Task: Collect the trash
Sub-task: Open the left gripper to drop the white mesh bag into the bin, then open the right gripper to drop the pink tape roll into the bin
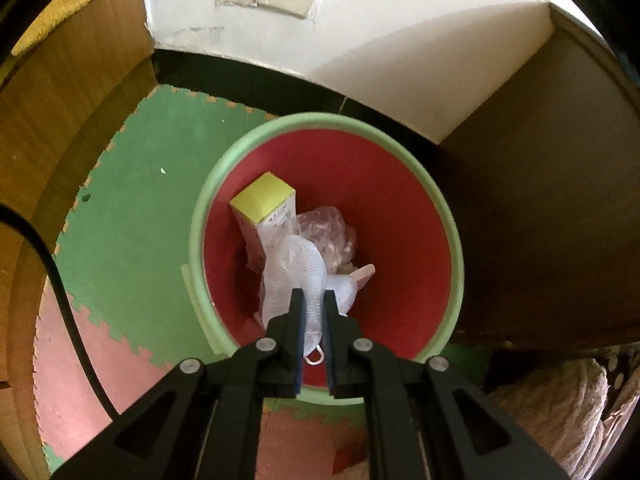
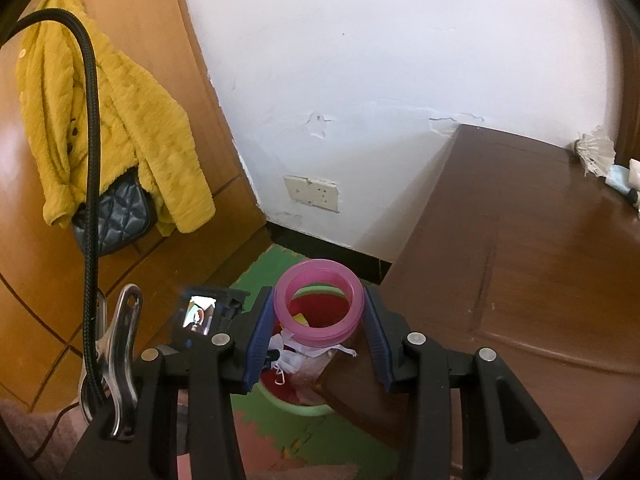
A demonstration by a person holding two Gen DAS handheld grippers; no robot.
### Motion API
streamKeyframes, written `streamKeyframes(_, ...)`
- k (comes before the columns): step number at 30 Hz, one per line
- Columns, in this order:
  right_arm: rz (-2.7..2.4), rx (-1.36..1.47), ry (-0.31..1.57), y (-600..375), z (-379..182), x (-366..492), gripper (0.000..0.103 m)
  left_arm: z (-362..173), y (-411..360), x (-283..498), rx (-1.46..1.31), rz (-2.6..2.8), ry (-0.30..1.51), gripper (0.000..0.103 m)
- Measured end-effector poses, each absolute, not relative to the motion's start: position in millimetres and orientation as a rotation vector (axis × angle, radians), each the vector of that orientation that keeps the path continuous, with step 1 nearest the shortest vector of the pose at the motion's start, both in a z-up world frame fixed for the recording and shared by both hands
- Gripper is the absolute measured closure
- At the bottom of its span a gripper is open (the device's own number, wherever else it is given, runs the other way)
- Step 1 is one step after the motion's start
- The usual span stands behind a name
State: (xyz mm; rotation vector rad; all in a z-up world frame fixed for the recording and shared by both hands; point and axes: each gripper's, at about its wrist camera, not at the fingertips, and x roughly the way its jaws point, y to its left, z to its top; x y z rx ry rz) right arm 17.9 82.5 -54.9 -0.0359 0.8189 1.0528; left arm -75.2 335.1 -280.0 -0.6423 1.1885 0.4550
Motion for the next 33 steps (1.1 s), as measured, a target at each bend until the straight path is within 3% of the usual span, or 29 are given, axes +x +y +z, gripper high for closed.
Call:
streamKeyframes(9,1.067,-0.052,0.819,95,-53,14,0.059,-282,335,-74,-0.650,0.441,1.194,0.086)
streamKeyframes(33,1.167,-0.203,0.868,174,-83,-4,0.059,-246,354,-93,-0.656,0.510,1.115,0.084)
